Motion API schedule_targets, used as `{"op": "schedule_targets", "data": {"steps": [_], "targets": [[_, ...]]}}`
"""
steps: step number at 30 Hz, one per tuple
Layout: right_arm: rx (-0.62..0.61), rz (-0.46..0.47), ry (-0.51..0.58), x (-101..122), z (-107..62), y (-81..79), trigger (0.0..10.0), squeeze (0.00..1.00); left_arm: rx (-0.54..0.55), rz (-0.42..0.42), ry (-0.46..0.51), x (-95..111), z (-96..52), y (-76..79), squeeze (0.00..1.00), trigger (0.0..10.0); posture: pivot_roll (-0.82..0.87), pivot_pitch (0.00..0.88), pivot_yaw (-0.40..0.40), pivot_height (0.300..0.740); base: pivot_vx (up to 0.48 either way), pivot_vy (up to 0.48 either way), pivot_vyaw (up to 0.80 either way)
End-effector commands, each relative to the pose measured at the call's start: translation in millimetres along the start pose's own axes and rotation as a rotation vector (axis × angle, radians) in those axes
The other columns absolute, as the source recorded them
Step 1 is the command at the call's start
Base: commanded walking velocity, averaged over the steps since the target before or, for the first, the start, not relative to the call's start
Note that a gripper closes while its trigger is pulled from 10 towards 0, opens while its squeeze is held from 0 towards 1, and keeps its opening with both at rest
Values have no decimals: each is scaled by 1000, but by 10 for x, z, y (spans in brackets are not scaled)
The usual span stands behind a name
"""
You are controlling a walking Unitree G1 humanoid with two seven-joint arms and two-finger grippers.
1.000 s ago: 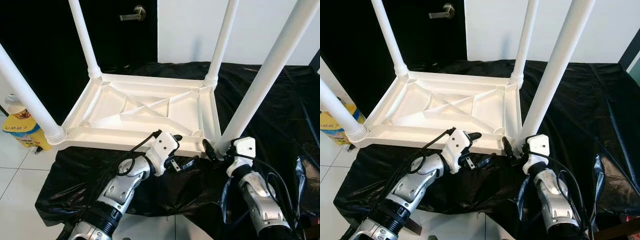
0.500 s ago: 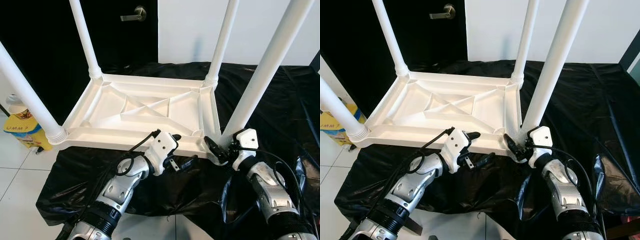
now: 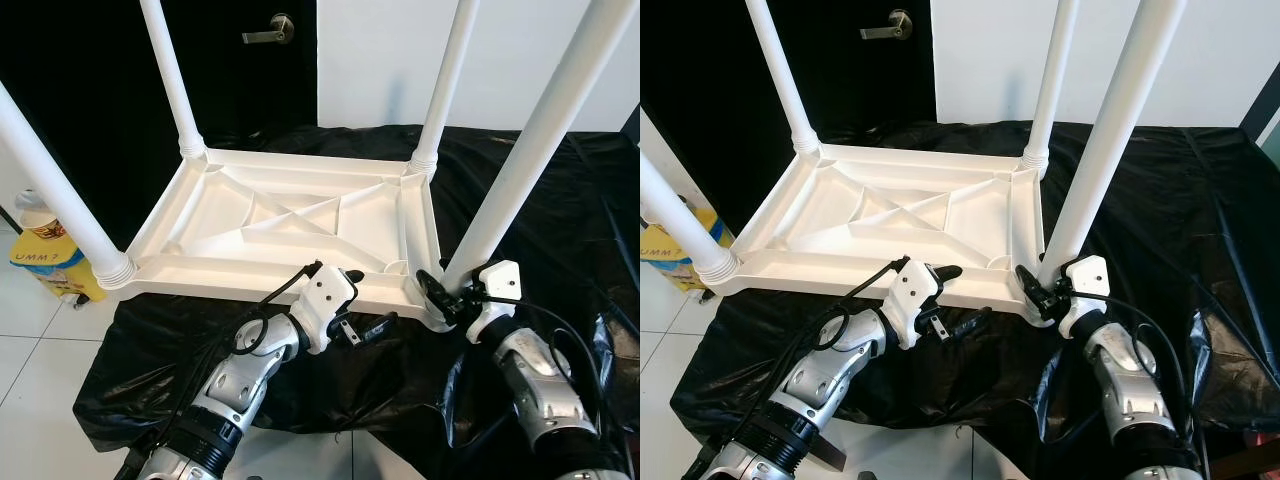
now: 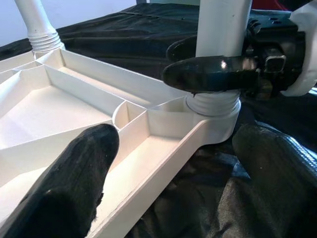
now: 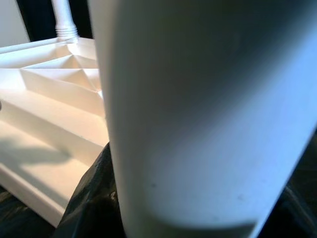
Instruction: Building children table
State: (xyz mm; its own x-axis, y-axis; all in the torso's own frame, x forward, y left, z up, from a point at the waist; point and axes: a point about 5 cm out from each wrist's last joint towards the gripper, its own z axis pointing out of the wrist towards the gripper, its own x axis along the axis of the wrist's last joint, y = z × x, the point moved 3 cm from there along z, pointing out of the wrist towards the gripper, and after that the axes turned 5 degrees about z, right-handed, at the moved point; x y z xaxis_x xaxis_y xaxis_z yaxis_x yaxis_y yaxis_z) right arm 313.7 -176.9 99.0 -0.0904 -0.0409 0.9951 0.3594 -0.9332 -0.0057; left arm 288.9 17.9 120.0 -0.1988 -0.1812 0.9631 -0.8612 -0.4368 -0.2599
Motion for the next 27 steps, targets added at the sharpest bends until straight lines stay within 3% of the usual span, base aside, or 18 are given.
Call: {"op": "schedule_targets", "data": {"steps": [1,17,27], "targets": [[-57,8,-75,-183,-74,-3,10000,0,-29,-6,-7,-11,-12,46,0,10000,-67,0,-6,740,0,0,0],[-467,27,-107,-310,-62,29,10000,0,-15,-22,-9,-35,-13,98,0,10000,-50,0,-35,740,0,0,0],[-464,38,-86,-293,-13,-175,10000,0,-16,-17,-10,-31,-12,109,0,10000,-52,0,-41,740,0,0,0]]}}
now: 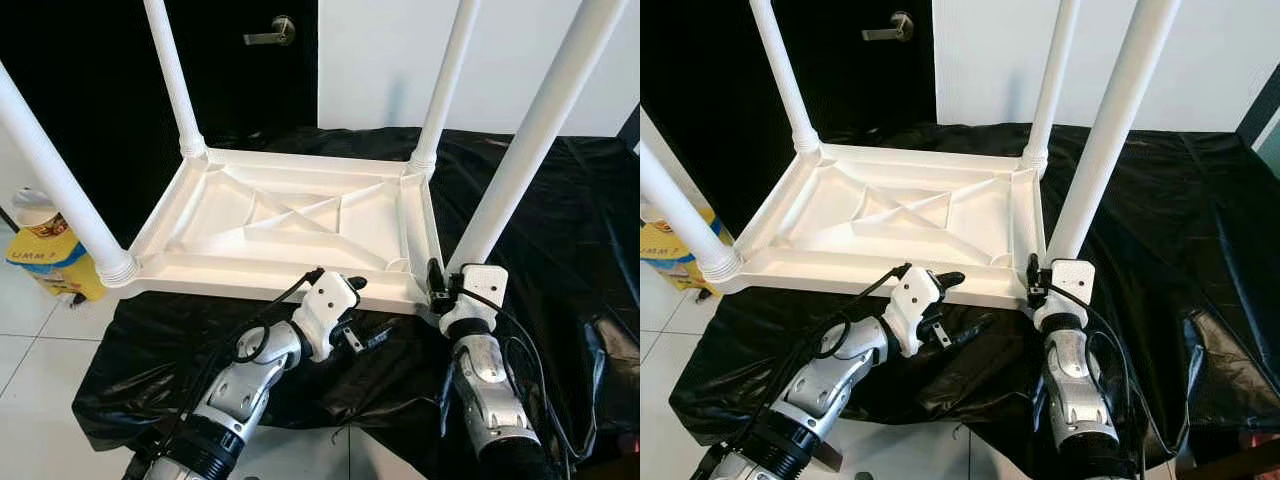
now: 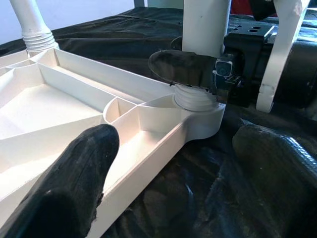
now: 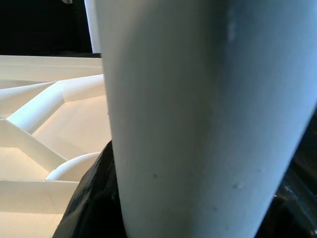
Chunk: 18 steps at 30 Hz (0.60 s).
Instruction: Building children table
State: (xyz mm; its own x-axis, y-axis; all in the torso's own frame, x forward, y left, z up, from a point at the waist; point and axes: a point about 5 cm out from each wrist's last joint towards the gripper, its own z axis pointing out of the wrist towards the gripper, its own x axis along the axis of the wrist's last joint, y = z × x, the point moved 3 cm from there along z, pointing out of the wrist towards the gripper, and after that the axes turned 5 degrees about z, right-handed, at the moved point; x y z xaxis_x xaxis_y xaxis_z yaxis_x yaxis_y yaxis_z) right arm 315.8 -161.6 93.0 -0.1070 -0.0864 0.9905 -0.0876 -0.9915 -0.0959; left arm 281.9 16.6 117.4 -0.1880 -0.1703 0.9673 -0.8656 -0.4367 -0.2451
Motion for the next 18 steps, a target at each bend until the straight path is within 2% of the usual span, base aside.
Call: {"op": "schedule_targets", "data": {"steps": [1,12,13,15,16,18], "targets": [[-5,-30,-104,-224,-92,11,10000,0,-13,-2,-15,-22,8,36,0,10000,-52,0,-41,740,0,0,0],[-24,-37,-81,-172,-42,14,10000,0,-8,2,-19,-26,-9,22,0,10000,-43,0,-47,740,0,0,0],[-23,-36,-73,-157,-33,10,10000,161,-7,2,-18,-23,-10,20,0,10000,-43,0,-48,740,0,0,0],[-23,-36,-69,-148,-27,9,10000,161,-7,3,-18,-23,-9,19,0,10000,-41,0,-49,740,0,0,0],[-10,-31,-66,-134,-7,6,10000,1000,-6,4,-18,-22,-8,19,0,10000,-38,0,-55,740,0,0,0],[1,-30,-59,-117,12,4,10000,1000,-5,5,-18,-22,-5,17,0,10000,-37,0,-58,740,0,0,0]]}}
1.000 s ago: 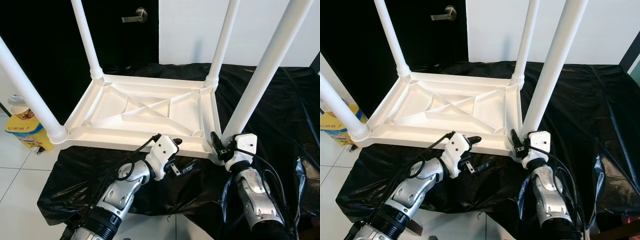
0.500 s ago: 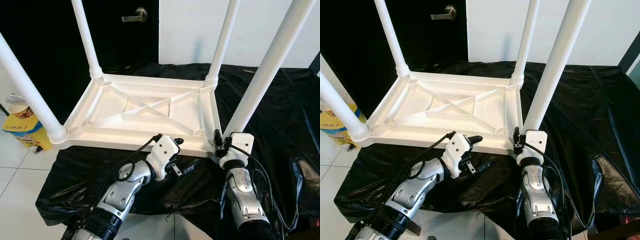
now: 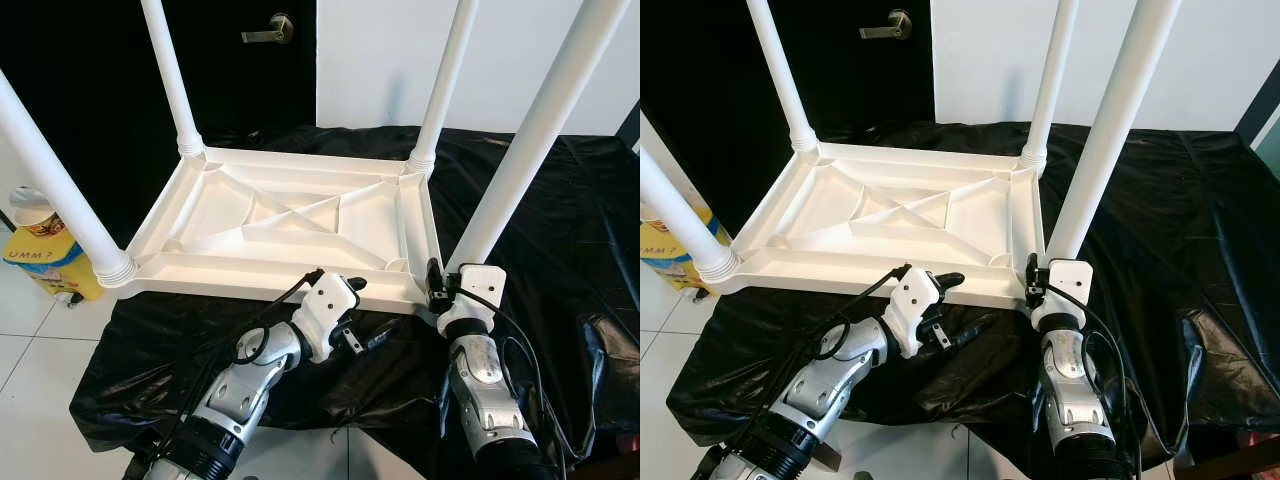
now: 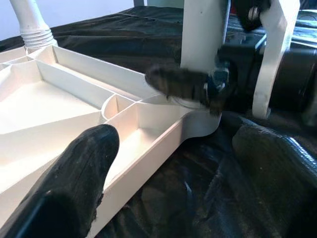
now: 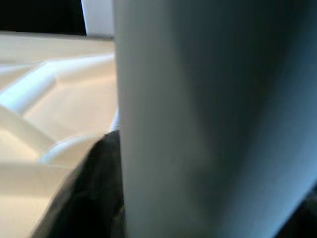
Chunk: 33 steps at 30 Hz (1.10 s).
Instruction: Building children table
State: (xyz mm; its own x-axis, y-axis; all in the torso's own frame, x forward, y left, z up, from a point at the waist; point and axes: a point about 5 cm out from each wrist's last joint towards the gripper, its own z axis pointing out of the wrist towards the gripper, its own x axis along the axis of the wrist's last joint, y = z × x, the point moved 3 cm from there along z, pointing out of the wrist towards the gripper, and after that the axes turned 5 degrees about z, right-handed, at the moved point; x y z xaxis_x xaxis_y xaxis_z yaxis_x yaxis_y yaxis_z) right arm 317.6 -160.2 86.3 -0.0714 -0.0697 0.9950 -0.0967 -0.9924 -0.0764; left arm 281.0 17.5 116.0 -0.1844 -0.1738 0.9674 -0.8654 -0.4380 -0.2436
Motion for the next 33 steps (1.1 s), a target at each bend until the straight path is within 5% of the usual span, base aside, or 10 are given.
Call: {"op": "schedule_targets", "data": {"steps": [1,5,6,8,9,21,33], "targets": [[8,-10,-25,-48,3,12,10000,1000,-6,6,-13,-8,6,11,0,10000,-37,0,-58,740,0,0,0],[25,-13,-9,-12,28,8,10000,1000,0,8,-12,-5,11,5,0,10000,-33,0,-65,740,0,0,0],[46,-23,1,7,29,1,10000,855,4,9,-10,-2,14,2,0,10000,-32,0,-66,740,0,0,0],[46,-23,1,7,29,1,10000,855,4,9,-10,-2,14,2,0,10000,-32,0,-66,740,0,0,0],[72,-13,12,27,24,5,10000,0,7,9,-9,1,18,1,0,10000,-31,0,-69,740,0,0,0],[465,-24,15,155,-35,98,10000,0,5,14,-7,8,24,-16,0,10000,-43,0,-56,740,0,0,0],[609,-97,-37,157,103,159,10000,0,-3,19,-10,14,14,-29,0,10000,-43,0,-33,740,0,0,0]]}}
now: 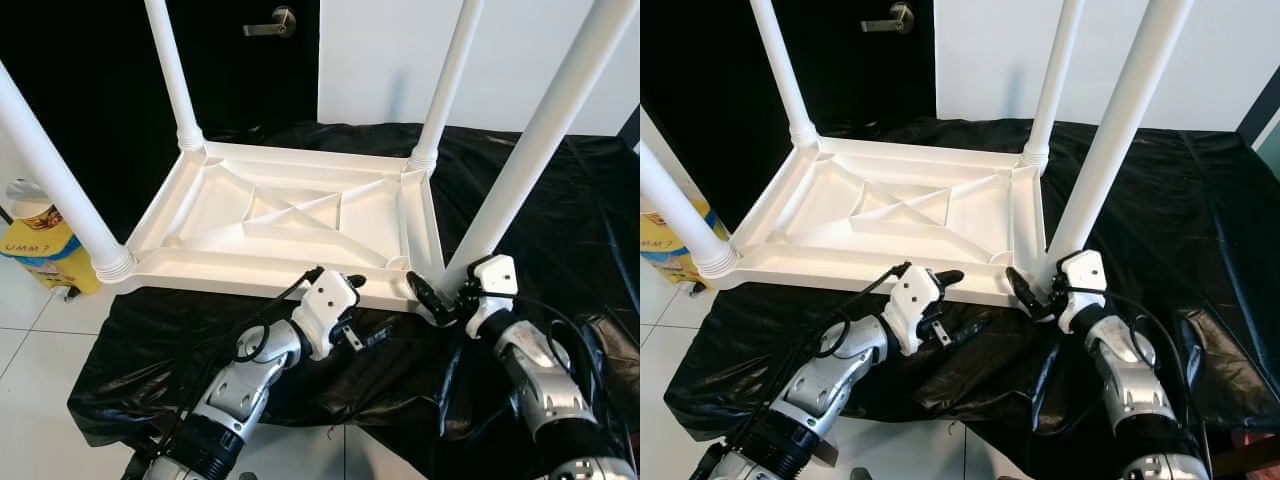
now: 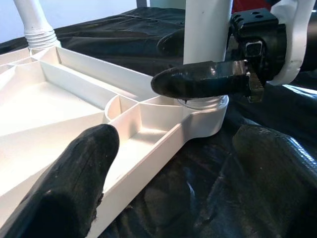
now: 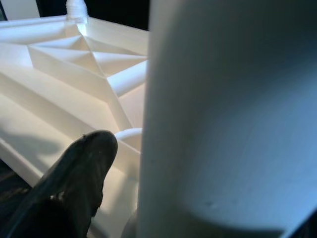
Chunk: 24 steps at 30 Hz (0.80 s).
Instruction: Building children table
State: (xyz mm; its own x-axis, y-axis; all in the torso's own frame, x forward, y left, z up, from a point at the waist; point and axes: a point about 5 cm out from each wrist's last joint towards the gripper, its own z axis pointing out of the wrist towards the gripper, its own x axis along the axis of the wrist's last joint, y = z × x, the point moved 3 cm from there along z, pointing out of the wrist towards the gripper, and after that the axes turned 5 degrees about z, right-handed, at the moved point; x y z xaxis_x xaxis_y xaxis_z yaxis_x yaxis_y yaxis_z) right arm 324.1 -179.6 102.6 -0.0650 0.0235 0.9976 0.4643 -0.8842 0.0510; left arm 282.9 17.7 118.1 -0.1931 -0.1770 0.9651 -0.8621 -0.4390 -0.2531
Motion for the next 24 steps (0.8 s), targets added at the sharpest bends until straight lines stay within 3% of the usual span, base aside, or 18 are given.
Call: {"op": "schedule_targets", "data": {"steps": [1,2,3,4,12,13,14,20,24], "targets": [[23,-3,-12,-12,17,-8,10000,0,-6,10,-11,-2,7,-8,0,10000,-43,0,-33,740,0,0,0],[35,-5,-19,-16,25,-9,1647,0,-7,10,-11,0,6,-11,0,10000,-42,0,-31,740,0,0,0],[35,-5,-19,-16,25,-9,1647,0,-7,10,-11,0,6,-11,0,10000,-42,0,-31,740,0,0,0],[45,-8,-24,-25,28,-10,0,0,-6,11,-12,2,3,-17,0,10000,-40,0,-31,740,0,0,0],[54,4,-45,-105,-5,-12,0,0,3,10,-10,11,4,-27,0,10000,-38,0,-32,740,0,0,0],[40,12,-50,-122,-12,-6,3686,0,3,9,-9,13,2,-25,0,10000,-38,0,-33,740,0,0,0],[15,22,-56,-147,-22,7,10000,0,4,7,-9,15,0,-19,0,10000,-38,0,-34,740,0,0,0],[-38,24,-61,-169,-30,24,10000,0,4,4,-9,12,-6,-9,0,10000,-38,0,-37,740,0,0,0],[-141,29,-72,-195,-23,51,10000,0,6,0,-10,9,-15,-2,0,10000,-37,0,-39,740,0,0,0]]}}
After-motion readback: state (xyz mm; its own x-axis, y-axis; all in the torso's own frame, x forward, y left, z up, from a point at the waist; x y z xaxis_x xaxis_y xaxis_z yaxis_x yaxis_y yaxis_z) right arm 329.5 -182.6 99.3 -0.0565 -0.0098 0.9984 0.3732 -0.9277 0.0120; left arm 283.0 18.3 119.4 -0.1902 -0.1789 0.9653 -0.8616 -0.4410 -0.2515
